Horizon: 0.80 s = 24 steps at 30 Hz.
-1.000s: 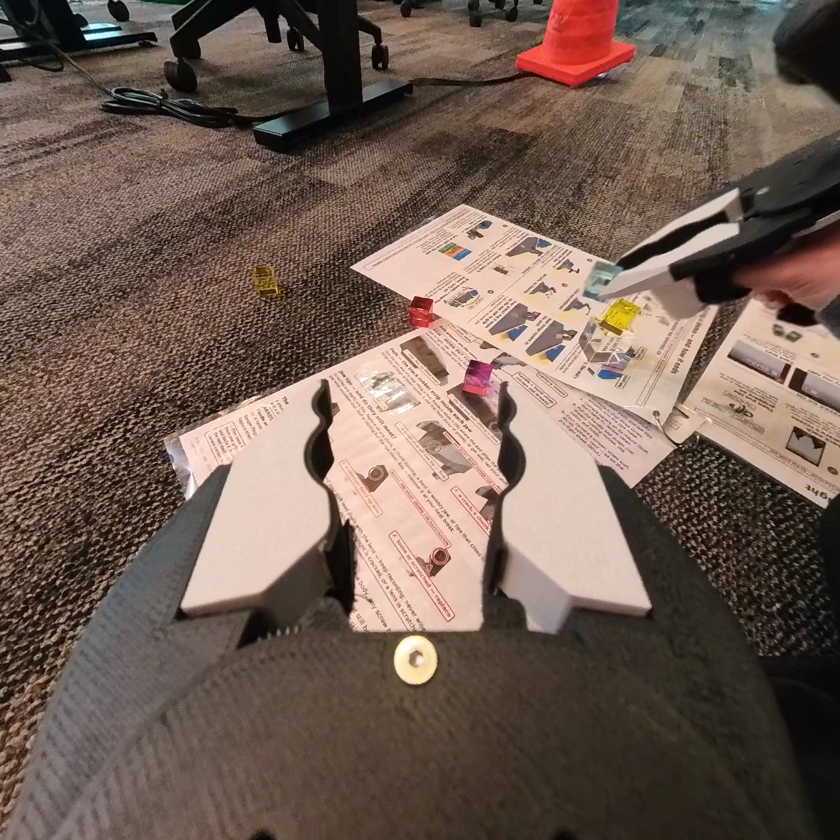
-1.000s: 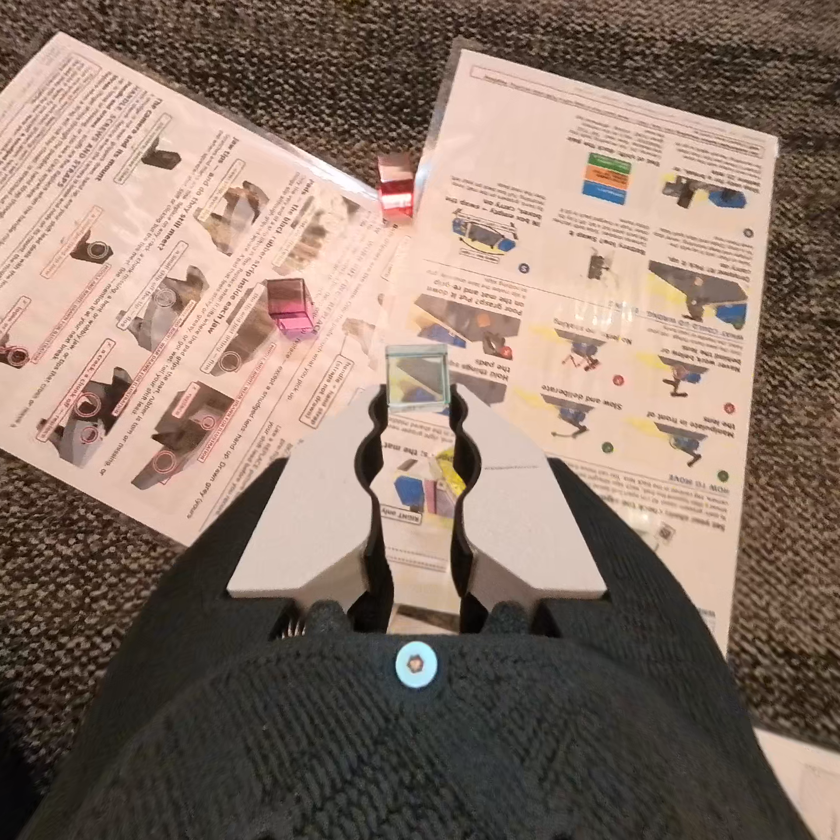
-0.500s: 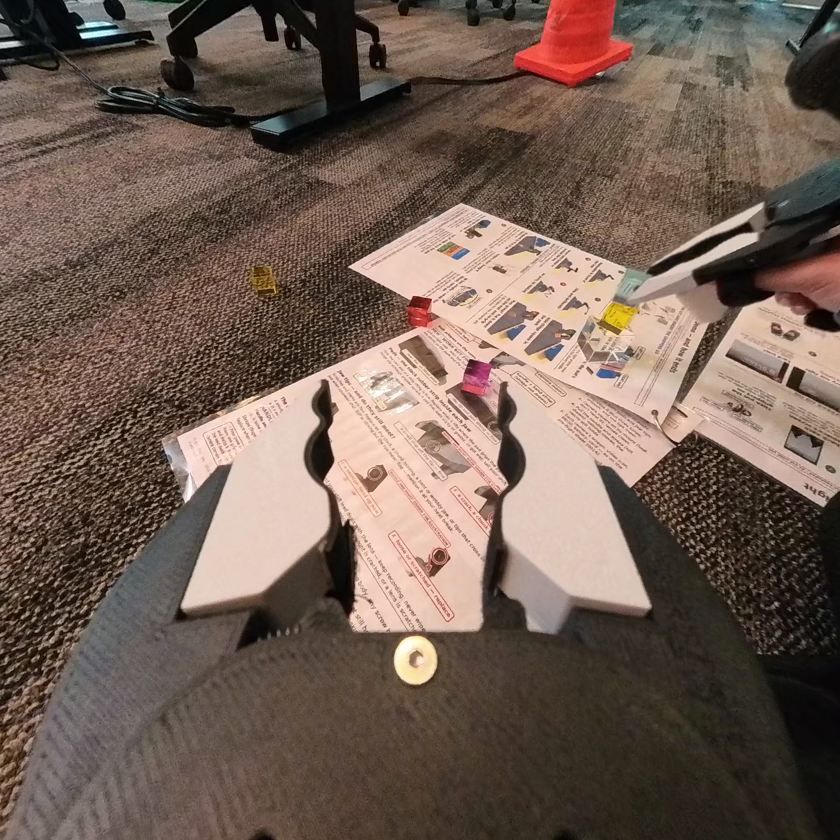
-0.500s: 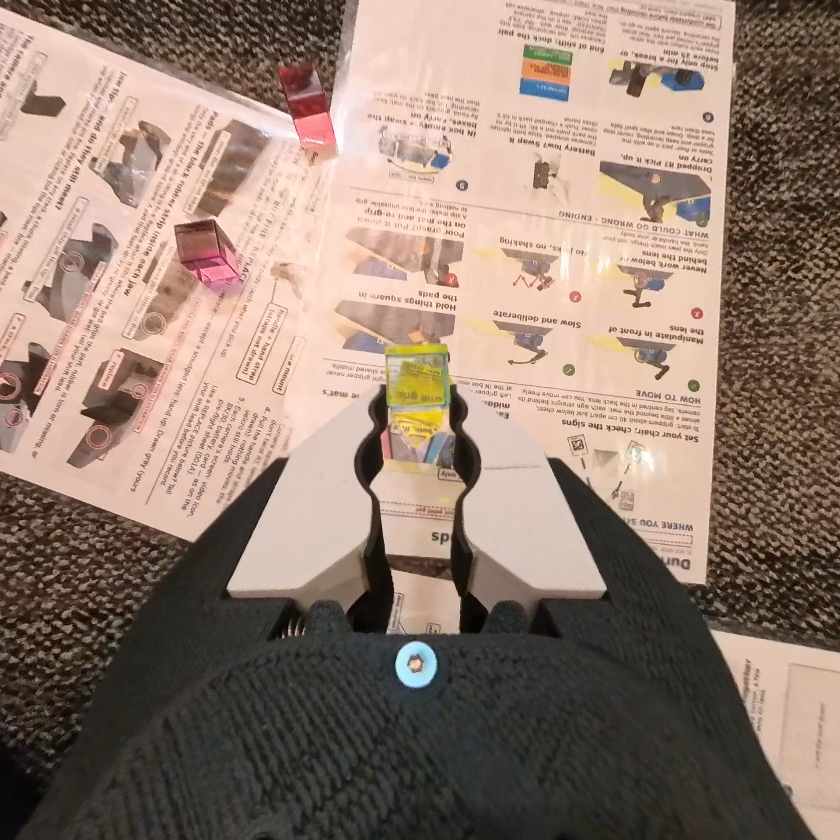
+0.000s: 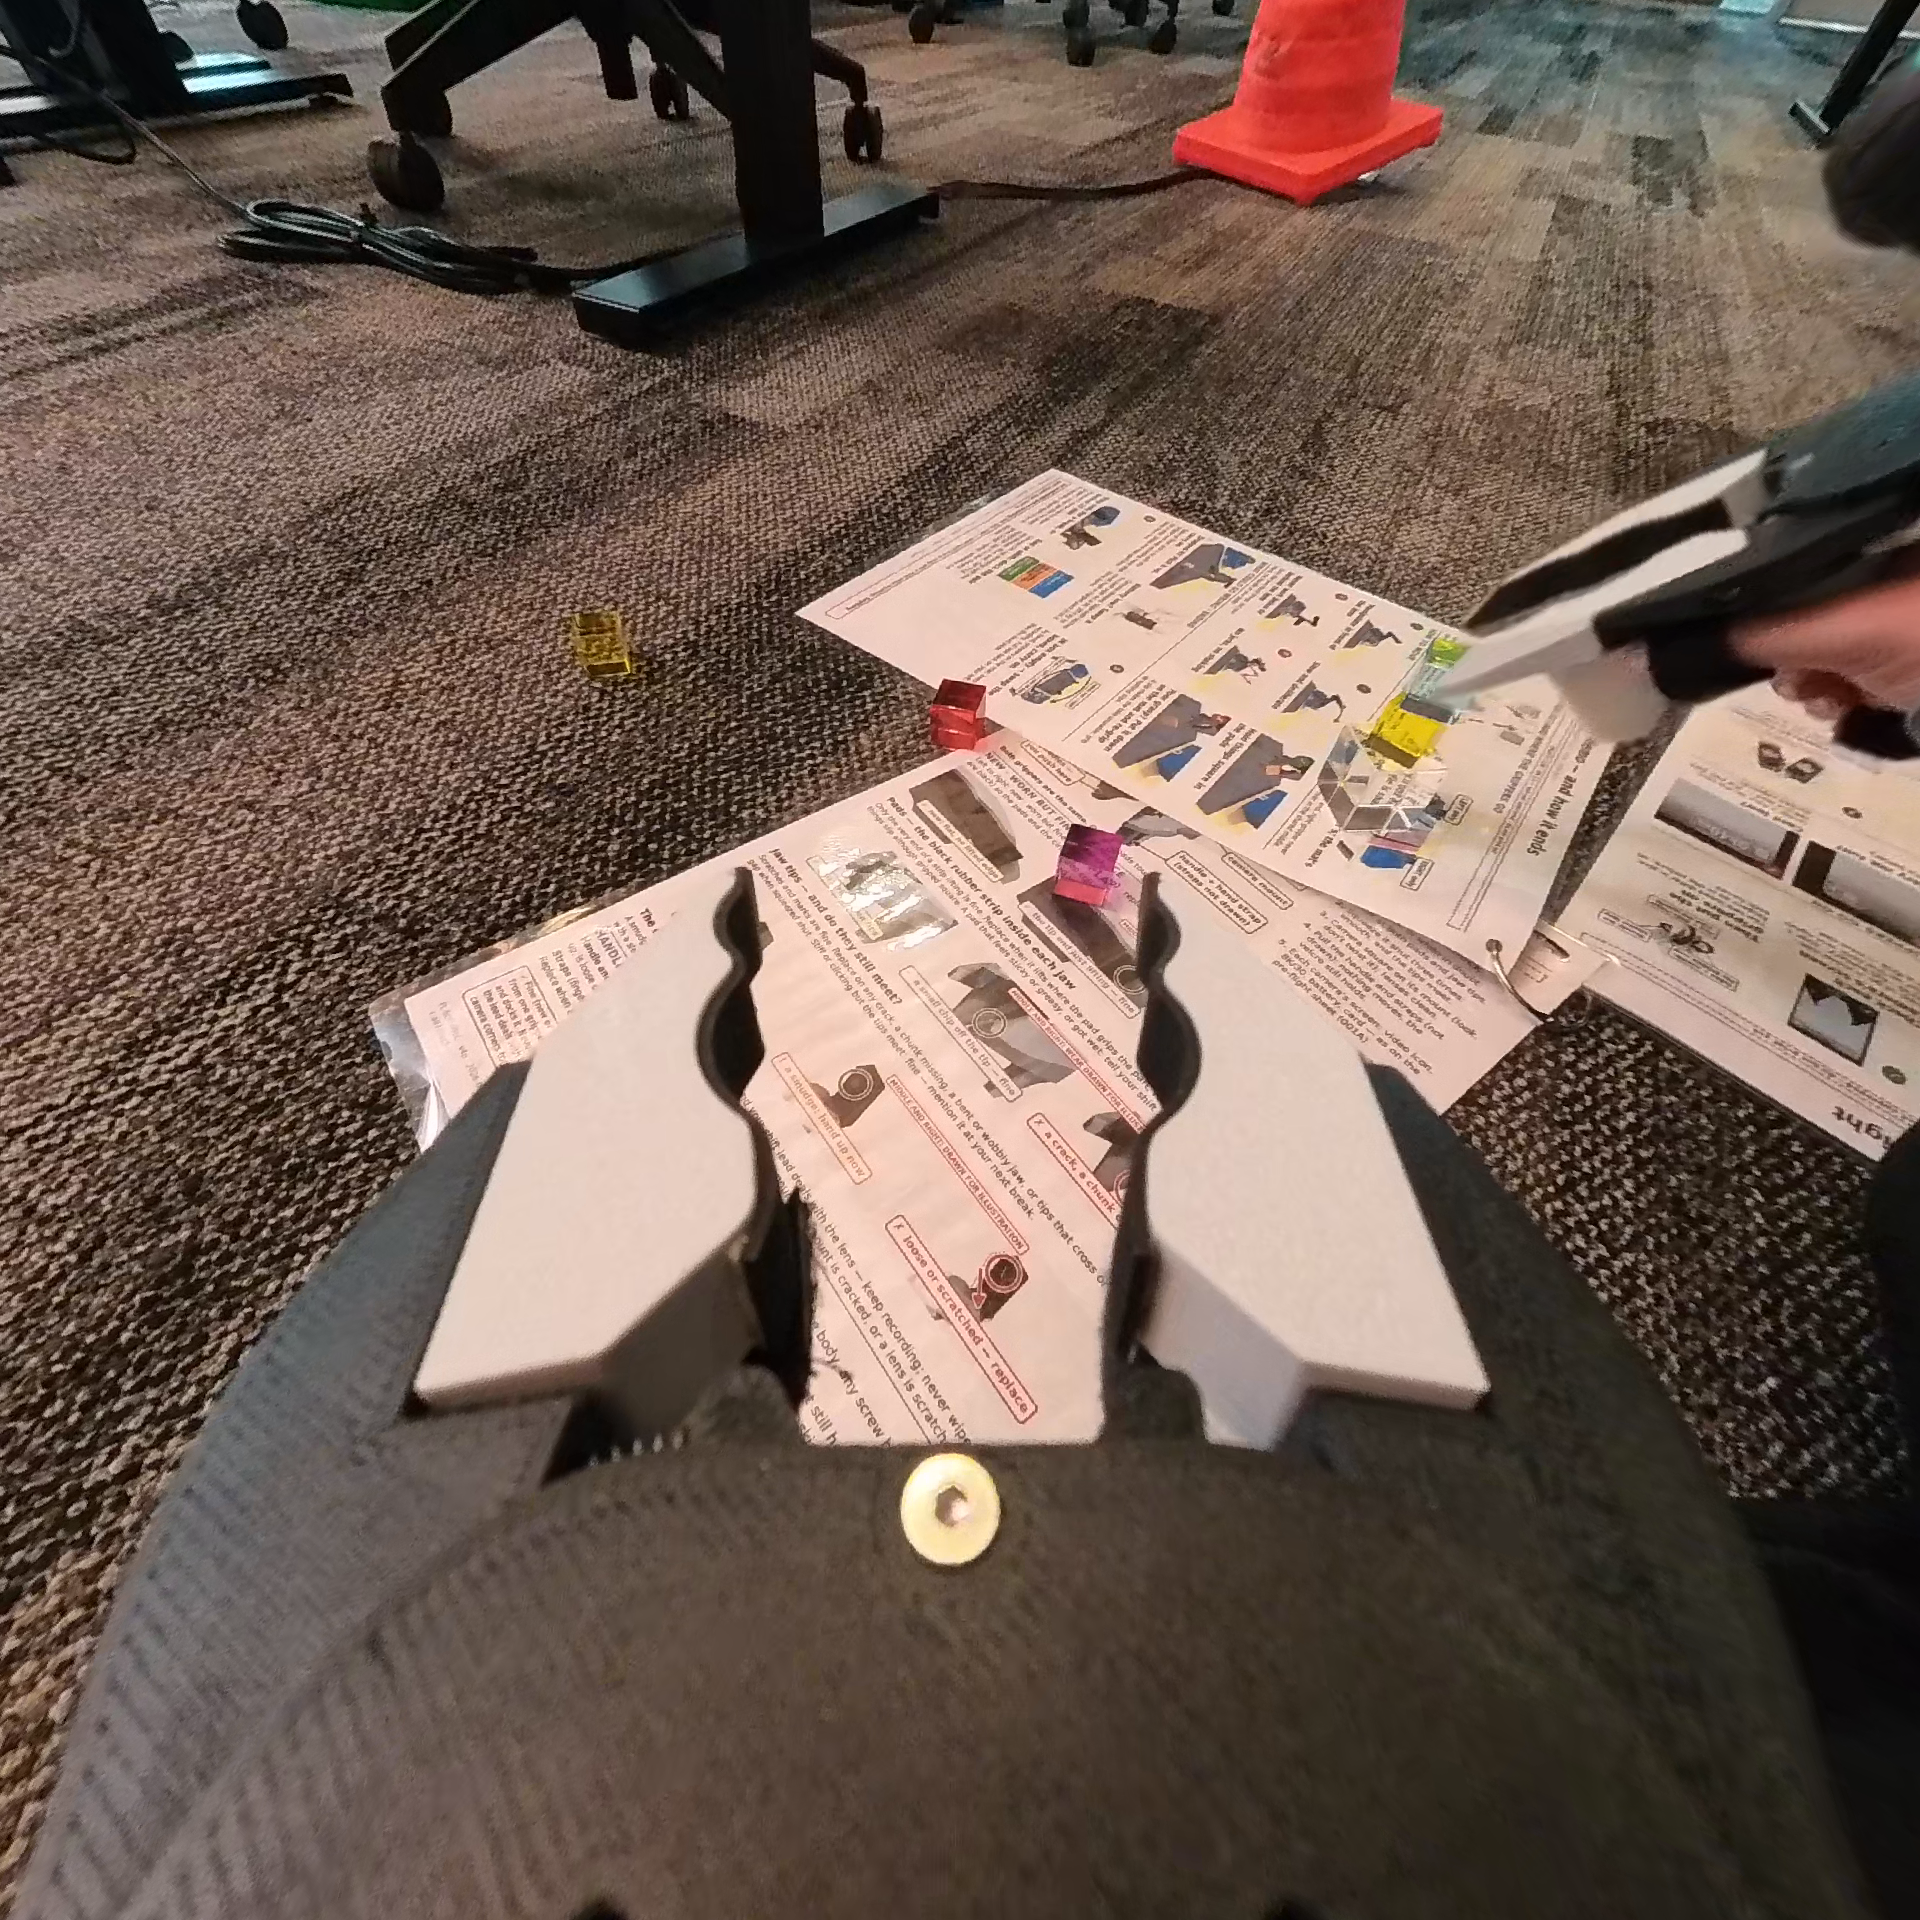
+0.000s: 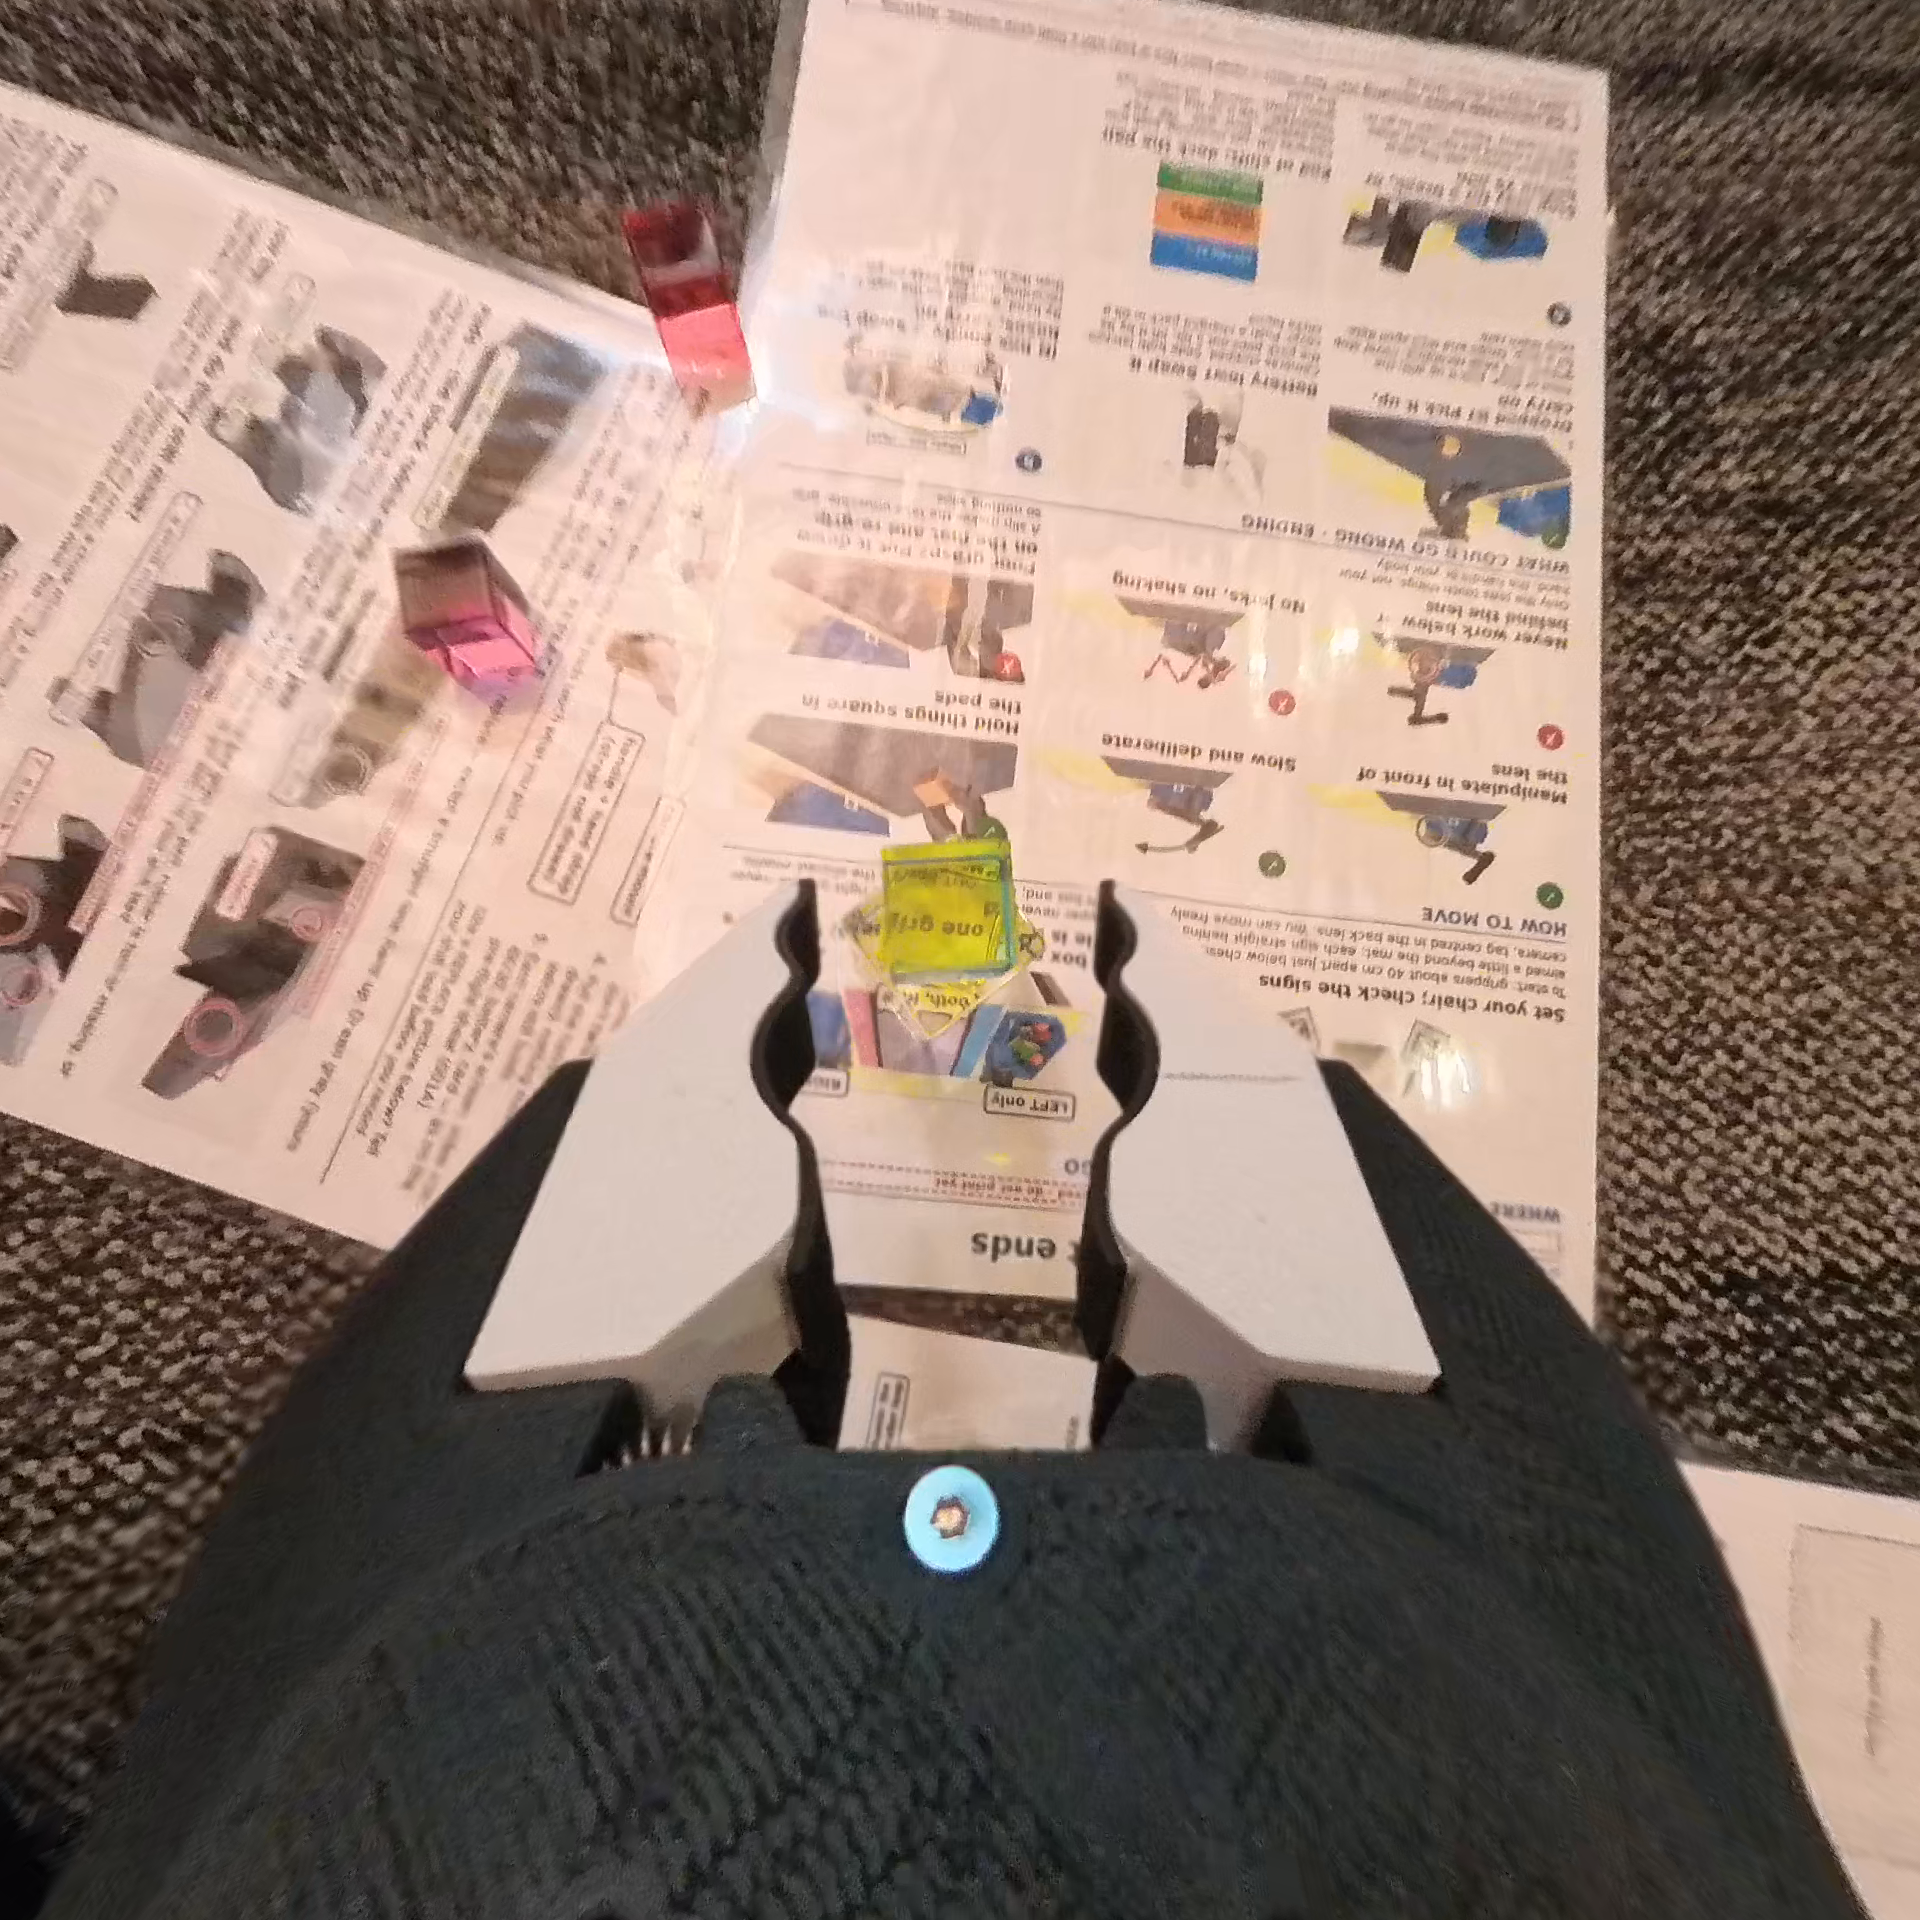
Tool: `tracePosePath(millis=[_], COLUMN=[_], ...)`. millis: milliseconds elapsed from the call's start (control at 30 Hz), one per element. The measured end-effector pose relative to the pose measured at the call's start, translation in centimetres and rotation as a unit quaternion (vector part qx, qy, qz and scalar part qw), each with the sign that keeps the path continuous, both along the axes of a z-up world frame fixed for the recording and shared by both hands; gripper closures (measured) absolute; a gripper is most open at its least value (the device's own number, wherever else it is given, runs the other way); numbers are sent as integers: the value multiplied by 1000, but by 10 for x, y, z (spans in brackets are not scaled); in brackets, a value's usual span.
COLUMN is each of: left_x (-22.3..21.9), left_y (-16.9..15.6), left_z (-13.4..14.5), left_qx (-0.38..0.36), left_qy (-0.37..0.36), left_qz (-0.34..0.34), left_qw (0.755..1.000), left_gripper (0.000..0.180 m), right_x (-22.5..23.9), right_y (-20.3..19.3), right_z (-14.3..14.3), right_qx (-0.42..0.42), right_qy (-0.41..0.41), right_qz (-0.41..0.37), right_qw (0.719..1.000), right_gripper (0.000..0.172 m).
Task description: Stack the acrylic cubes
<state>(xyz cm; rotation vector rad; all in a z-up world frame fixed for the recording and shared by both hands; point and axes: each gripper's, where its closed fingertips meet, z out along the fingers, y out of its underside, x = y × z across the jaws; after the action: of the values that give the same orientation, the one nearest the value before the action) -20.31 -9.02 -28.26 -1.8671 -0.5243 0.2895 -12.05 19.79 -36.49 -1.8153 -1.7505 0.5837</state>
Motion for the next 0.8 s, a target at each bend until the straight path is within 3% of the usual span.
tracePosePath(millis=[100, 233, 433, 533, 800], left_x=[1, 1, 3, 3, 3], left_y=[1, 1, 2, 2, 2], left_z=[0, -1, -2, -1, -2], left_qx=[-1, -3, -8, -8, -12], left_qy=[0, 0, 3, 4, 6], left_qz=[-2, -3, -6, -6, -7], left_qw=[1000, 1000, 1000, 1000, 1000], left_gripper=[108, 108, 109, 109, 109], right_x=[-15, -37, -68, -78, -96], right_y=[-17, -58, -117, -126, -129], right_z=[18, 17, -31, -53, -78], right_qx=[-4, -10, 1, 23, 6], right_qy=[41, 40, -42, -77, -105], right_qz=[31, 98, 185, 198, 175], right_qw=[999, 994, 982, 977, 979], right_gripper=[119, 120, 123, 123, 124])
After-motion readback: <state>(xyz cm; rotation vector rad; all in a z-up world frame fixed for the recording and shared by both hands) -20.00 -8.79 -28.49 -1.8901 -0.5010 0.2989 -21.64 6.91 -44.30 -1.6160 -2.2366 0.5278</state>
